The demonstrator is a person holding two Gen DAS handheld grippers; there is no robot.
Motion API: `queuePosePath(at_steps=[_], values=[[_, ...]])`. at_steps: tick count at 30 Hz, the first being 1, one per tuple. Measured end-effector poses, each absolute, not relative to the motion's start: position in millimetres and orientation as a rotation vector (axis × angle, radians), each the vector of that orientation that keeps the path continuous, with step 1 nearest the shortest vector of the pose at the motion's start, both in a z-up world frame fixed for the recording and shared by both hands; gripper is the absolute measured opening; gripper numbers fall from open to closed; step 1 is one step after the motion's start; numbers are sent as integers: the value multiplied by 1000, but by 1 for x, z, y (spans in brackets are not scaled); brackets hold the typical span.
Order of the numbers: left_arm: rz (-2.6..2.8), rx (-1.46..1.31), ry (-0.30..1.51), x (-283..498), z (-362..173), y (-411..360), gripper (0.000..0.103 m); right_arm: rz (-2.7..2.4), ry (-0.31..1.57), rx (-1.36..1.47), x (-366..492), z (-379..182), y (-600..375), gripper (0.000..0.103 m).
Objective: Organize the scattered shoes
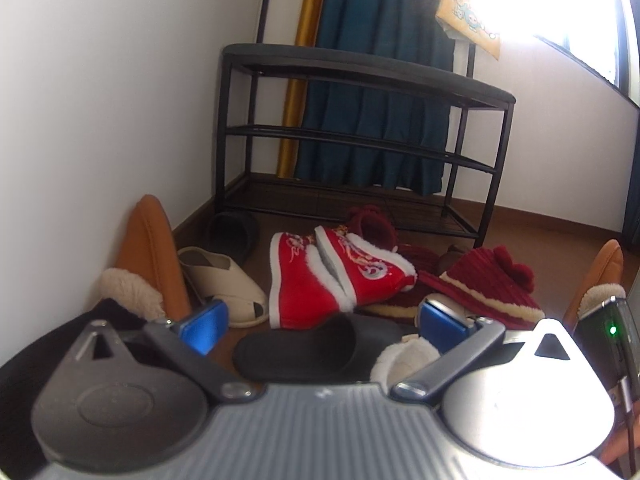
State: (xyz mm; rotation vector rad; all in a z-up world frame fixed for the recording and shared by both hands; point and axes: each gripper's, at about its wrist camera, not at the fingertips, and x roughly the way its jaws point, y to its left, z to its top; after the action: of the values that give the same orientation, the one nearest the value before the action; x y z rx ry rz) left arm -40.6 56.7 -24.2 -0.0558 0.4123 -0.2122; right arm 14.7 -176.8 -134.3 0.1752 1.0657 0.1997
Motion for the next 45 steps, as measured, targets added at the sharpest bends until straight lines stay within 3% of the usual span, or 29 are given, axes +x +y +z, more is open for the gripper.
queuePosePath(at_steps=[1, 2, 9, 17, 19, 22, 23, 25, 29, 31, 35, 38, 40, 45], values=[[-213, -52, 409, -41, -24, 57, 102, 208, 1068, 201, 14, -136, -178, 37], [-215, -42, 402, -44, -23, 56, 102, 218, 1077, 230, 14, -137, -178, 35], [-211, -39, 401, -46, -22, 56, 102, 241, 1158, 429, 7, -140, -191, 37], [-219, -16, 388, -46, -24, 49, 102, 232, 1137, 395, -2, -130, -180, 58], [-222, -8, 381, -48, -23, 47, 102, 177, 1083, 366, 4, -125, -174, 74], [-227, 4, 370, -50, -22, 44, 102, 93, 1060, 265, 14, -125, -156, 75], [-230, 8, 367, -51, -22, 43, 102, 73, 1048, 242, 15, -127, -151, 73], [-240, 12, 360, -54, -19, 40, 102, 48, 1033, 213, 15, -132, -146, 54], [-228, 33, 333, -60, -12, 39, 102, 19, 1006, 207, 8, -142, -140, 46], [-221, 11, 343, -60, -10, 41, 102, 4, 986, 194, 4, -144, -139, 22], [-199, 2, 344, -61, -7, 41, 102, -18, 960, 224, -1, -147, -143, 22], [-198, 18, 322, -66, -5, 36, 102, -32, 941, 221, -4, -148, -140, 32], [-210, 39, 308, -69, -3, 29, 102, -15, 932, 235, -6, -149, -138, 50], [-228, 99, 286, -75, 4, 9, 102, -11, 914, 261, -9, -149, -134, 73]])
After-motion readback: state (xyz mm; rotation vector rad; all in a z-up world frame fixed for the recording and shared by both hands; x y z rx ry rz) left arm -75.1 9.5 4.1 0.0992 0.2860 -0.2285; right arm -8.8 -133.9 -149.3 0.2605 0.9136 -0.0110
